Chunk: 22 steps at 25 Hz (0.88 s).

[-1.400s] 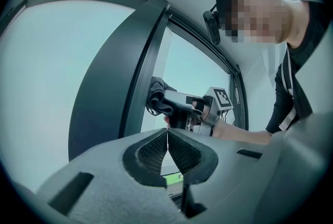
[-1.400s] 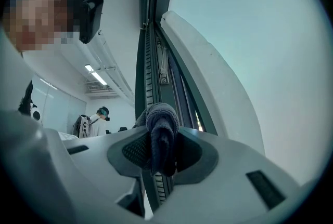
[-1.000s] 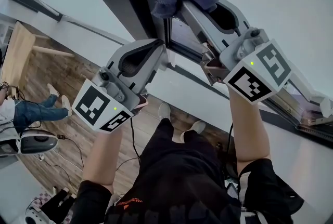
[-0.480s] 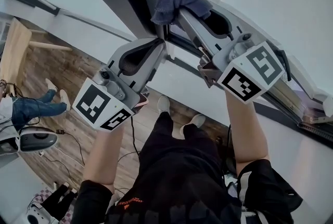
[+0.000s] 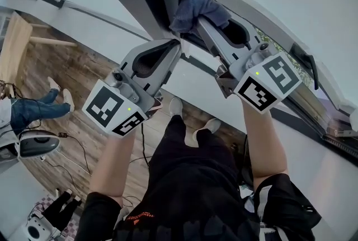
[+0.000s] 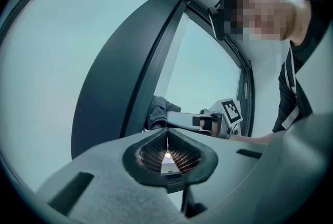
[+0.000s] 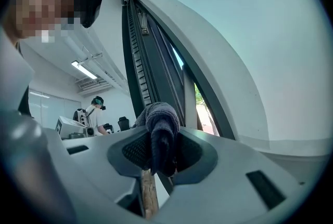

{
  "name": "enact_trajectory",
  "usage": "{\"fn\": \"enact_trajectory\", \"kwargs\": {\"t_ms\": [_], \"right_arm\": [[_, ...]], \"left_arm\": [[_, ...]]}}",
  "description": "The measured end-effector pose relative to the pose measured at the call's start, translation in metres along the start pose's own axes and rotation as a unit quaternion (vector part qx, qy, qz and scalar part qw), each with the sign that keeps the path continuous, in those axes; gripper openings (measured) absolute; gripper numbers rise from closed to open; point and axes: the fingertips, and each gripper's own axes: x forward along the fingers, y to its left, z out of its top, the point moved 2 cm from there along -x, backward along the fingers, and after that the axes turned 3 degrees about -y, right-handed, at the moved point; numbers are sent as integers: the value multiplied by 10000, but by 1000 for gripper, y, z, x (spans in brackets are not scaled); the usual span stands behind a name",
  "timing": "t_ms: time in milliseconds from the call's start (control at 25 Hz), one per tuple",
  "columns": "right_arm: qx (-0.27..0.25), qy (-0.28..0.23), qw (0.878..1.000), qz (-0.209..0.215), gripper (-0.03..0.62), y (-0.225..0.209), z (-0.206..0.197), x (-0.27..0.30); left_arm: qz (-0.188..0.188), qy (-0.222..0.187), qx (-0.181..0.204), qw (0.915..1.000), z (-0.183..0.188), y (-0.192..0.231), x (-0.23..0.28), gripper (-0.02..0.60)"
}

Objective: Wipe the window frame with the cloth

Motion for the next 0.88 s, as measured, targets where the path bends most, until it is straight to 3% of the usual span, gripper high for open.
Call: {"fn": "enact_trajectory", "kwargs": {"t_ms": [360,880], "right_arm": [[233,170,9996,-58,103,-13,-34,-2],[406,719,9961,-316,103,-21,-81,1]], "left_arm": [[137,123,-149,9997,-27,10,0,20],[187,164,-295,9993,-39,16,-2,18]]}}
